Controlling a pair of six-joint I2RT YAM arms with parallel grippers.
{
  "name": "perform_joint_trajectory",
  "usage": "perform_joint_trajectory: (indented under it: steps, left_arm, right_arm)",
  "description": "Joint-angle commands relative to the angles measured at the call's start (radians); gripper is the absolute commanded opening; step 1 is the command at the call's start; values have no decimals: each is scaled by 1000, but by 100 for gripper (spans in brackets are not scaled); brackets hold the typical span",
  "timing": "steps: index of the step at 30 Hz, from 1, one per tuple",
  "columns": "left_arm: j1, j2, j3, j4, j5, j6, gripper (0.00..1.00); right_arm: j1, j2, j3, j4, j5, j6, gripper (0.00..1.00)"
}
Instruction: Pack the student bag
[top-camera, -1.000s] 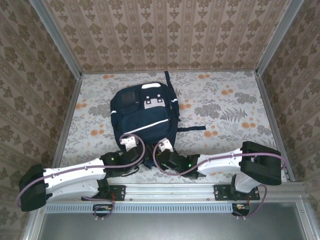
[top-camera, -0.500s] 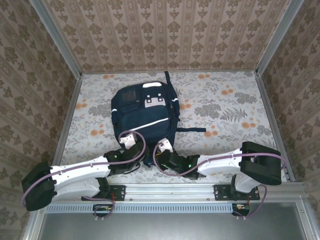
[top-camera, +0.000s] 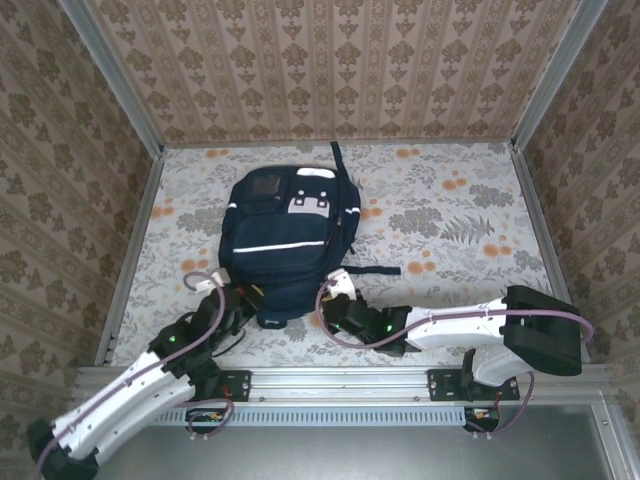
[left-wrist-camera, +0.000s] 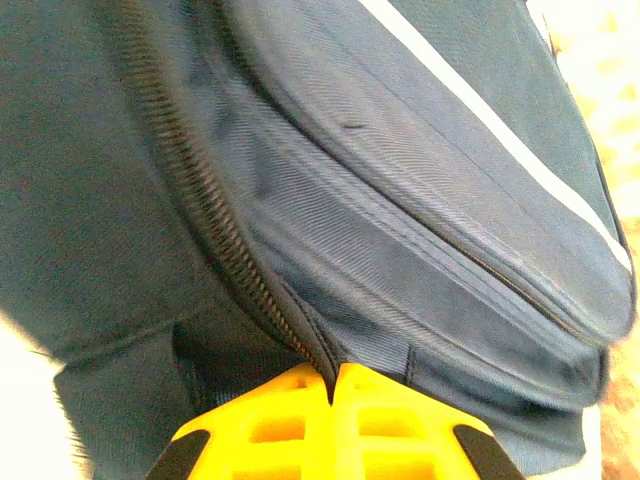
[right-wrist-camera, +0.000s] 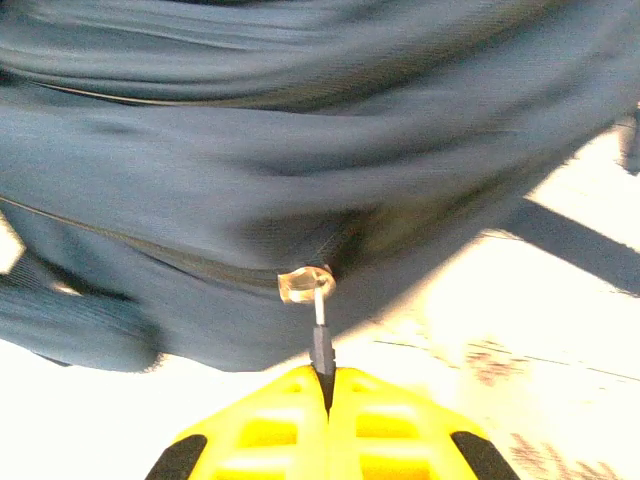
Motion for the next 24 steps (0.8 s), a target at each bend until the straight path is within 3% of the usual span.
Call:
perform_joint_trajectory:
  steps: [1,7,24]
  left_arm:
    - [100,-111,1,-248,-36,100,0]
    - [237,-157,35,-301,88,186,0]
    - [248,-176,166,-408,146,271,0]
  right_arm:
    - [-74,-23,-43,-131,99,9,0]
    - [-170,12,-41,-75,56,-32,0]
    - [-431,261,92,59,72,-98,0]
